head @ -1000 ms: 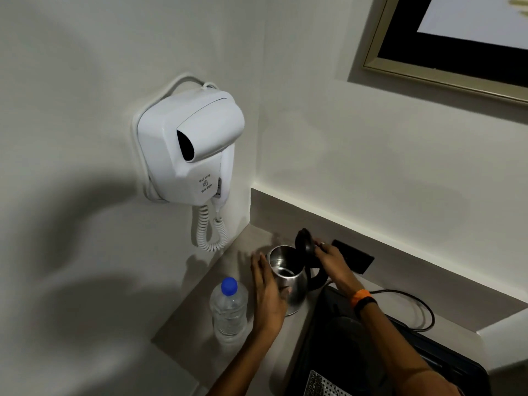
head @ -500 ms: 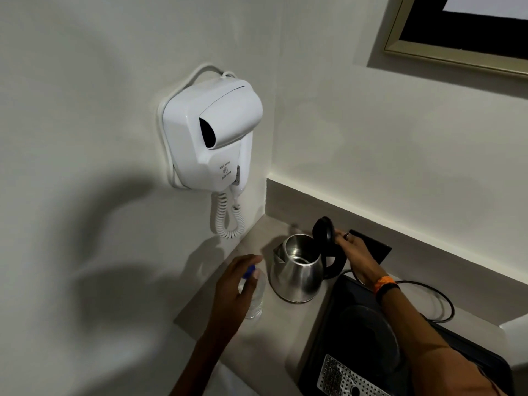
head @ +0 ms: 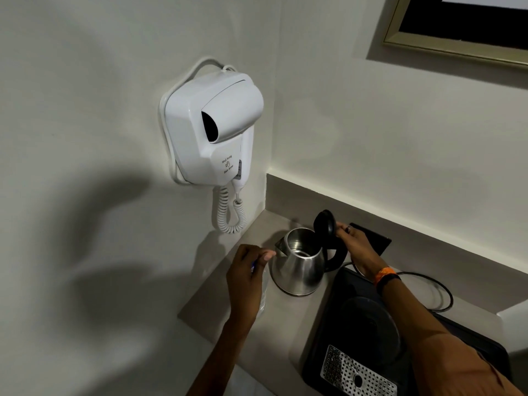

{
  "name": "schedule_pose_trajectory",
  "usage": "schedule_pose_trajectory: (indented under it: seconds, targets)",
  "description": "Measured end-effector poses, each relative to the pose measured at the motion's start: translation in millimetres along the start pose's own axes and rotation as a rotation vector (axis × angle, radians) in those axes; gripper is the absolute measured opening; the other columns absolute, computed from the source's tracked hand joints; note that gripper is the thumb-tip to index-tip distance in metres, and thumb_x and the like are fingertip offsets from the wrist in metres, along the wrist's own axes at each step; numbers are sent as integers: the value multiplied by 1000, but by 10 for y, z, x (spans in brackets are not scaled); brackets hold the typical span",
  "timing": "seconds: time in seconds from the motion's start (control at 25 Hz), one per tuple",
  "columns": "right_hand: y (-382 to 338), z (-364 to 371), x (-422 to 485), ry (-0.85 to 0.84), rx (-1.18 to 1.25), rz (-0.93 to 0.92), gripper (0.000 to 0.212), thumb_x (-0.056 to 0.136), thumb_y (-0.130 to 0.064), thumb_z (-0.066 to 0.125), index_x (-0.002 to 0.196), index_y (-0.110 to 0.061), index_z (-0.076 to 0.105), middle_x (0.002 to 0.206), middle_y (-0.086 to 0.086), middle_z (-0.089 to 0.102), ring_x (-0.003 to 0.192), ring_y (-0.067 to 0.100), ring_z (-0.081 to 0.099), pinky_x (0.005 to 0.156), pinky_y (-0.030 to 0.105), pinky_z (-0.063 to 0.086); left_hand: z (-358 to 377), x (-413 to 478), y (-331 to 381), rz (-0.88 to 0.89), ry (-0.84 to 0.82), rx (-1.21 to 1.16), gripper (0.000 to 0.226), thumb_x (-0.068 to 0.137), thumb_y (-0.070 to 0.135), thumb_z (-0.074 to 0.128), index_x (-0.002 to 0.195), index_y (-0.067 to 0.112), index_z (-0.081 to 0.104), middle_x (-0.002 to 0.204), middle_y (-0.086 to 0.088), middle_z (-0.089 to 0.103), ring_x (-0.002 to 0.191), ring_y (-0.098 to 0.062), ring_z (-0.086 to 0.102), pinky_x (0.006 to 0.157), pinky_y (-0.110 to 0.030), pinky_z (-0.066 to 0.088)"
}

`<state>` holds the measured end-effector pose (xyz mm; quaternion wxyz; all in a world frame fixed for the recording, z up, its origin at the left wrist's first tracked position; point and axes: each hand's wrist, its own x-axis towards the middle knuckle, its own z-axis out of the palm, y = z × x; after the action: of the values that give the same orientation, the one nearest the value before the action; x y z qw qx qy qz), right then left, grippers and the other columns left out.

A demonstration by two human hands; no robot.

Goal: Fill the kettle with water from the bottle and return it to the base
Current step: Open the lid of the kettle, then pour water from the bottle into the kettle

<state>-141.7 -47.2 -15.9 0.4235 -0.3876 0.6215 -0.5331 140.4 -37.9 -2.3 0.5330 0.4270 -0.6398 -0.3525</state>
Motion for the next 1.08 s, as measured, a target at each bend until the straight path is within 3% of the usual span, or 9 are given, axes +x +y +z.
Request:
schedule_pose_trajectory:
  seconds: [0.12,0.2,0.28,0.44,0.6,0.72,0.88,1.0,1.08]
  targets:
    - [9,3,2,0,1,-2,23,100,-24,56,108,-22,78,107,7,80,101,22,75,96,36,55,-2,55,-87,-9,31,26,24,79,21,81,87,27,59,97,15,50,87,-5,60,77,-7,46]
    - [22,-3,6,-1,-3,-12,23,100,-26,57,107,-23,78,104,4,81,101,21,76,94,36,55,-66,79,-216,-83,68,54,51,62,28,92,93,20,52,99,14,46,88,0,57,79,-3,44]
    - [39,-8,5,-3,-9,-25,23,99,-30,58,109,-24,78,105,4,81,101,22,75,94,35,55,-113,28,-339,-131,65,69,66,52,28,96,98,23,49,100,9,48,90,0,57,82,-4,44]
    - [55,7,3,6,-12,-37,24,98,-33,59,109,-24,78,104,4,81,100,23,76,93,38,56,-133,-134,-470,-68,31,112,66,51,44,91,105,32,54,108,11,53,101,-8,59,90,-7,44]
    - [46,17,-4,20,-28,-28,24,99,-30,57,108,-20,77,105,9,80,99,26,76,95,42,56,-156,-178,-591,-45,-8,122,84,46,35,98,116,11,58,113,0,61,107,-8,61,95,-8,44]
    - [23,32,-25,32,-32,-27,24,100,-28,56,107,-20,78,104,10,80,98,26,76,94,42,56,-171,-200,-682,9,-46,211,80,43,27,100,110,5,63,109,-5,64,100,-11,63,96,-9,44]
    - [-14,62,-60,51,-58,-29,24,101,-29,54,104,-22,77,99,3,81,95,19,76,89,31,57,-102,-63,-644,-48,-57,153,50,55,23,89,100,13,68,96,-6,68,88,-19,69,83,-38,57]
    - [-51,76,-73,78,-54,-19,23,101,-25,55,104,-24,77,94,-2,81,92,14,77,83,22,57,-9,118,-542,3,-116,139,55,58,24,88,102,39,59,100,17,66,86,-2,67,75,-18,56]
    - [-71,80,-83,84,-56,-22,26,102,-22,54,99,-29,78,90,-6,81,88,10,77,75,16,58,67,251,-491,-25,-220,220,62,58,35,87,111,34,56,108,18,59,89,0,62,75,-19,55]
